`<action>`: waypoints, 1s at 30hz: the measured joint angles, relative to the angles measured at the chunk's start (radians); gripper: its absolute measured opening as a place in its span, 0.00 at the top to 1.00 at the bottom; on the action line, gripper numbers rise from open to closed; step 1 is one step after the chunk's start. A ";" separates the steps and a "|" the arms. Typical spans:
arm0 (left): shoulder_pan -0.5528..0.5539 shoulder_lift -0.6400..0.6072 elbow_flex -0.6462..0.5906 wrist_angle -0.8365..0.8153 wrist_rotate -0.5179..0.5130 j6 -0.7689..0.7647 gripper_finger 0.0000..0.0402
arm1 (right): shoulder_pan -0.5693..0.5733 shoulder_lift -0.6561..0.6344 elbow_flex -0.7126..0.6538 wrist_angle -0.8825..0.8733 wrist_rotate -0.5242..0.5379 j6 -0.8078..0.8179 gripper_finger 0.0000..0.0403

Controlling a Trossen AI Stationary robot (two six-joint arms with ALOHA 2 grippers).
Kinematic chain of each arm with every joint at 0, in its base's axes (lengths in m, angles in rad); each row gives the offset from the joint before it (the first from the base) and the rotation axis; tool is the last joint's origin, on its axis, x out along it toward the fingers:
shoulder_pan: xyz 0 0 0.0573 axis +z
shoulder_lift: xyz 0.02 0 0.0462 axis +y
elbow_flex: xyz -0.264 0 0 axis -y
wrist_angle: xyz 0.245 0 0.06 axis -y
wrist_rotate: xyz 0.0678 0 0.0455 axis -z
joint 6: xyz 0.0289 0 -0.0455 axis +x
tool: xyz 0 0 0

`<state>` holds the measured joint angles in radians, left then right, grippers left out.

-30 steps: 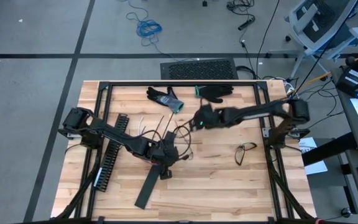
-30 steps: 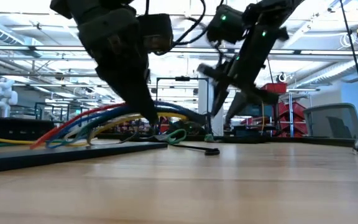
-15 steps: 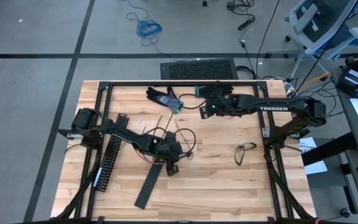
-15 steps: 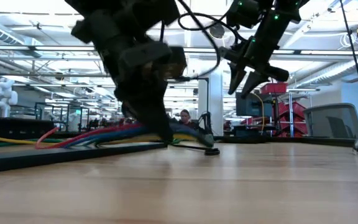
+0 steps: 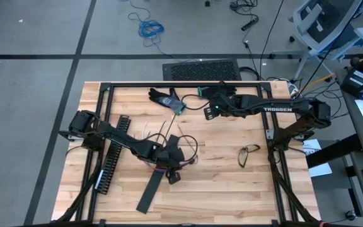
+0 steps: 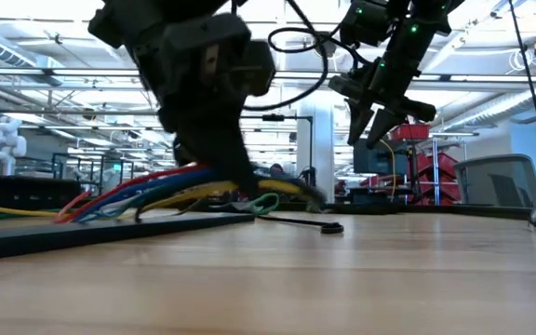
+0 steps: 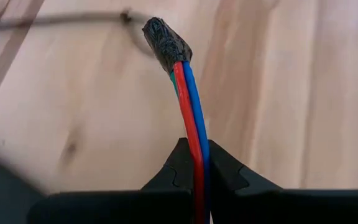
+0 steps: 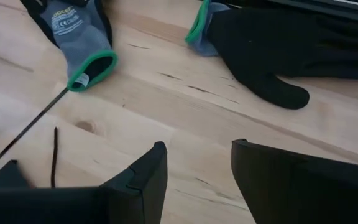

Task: Ziptie cables
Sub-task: Insert the cable wire into the black zip tie

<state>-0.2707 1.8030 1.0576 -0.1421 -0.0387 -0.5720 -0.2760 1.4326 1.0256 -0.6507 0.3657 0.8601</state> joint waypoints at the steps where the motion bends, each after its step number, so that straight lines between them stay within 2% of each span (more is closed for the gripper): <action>1: 0.000 0.000 0.000 0.017 0.007 0.002 0.96 | 0.000 0.000 0.000 -0.001 0.000 -0.002 0.59; 7: 0.003 0.033 0.000 0.022 0.035 0.005 0.96 | 0.000 0.000 0.000 -0.024 0.000 -0.002 0.59; 20: 0.050 0.036 0.000 0.034 0.015 0.011 0.96 | 0.000 0.001 0.000 -0.020 -0.001 -0.002 0.59; 30: 0.041 0.036 0.000 0.049 0.085 0.003 0.96 | 0.000 0.001 0.000 -0.019 -0.001 -0.009 0.59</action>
<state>-0.2294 1.8389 1.0576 -0.0932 0.0459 -0.5692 -0.2760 1.4334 1.0252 -0.6701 0.3649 0.8516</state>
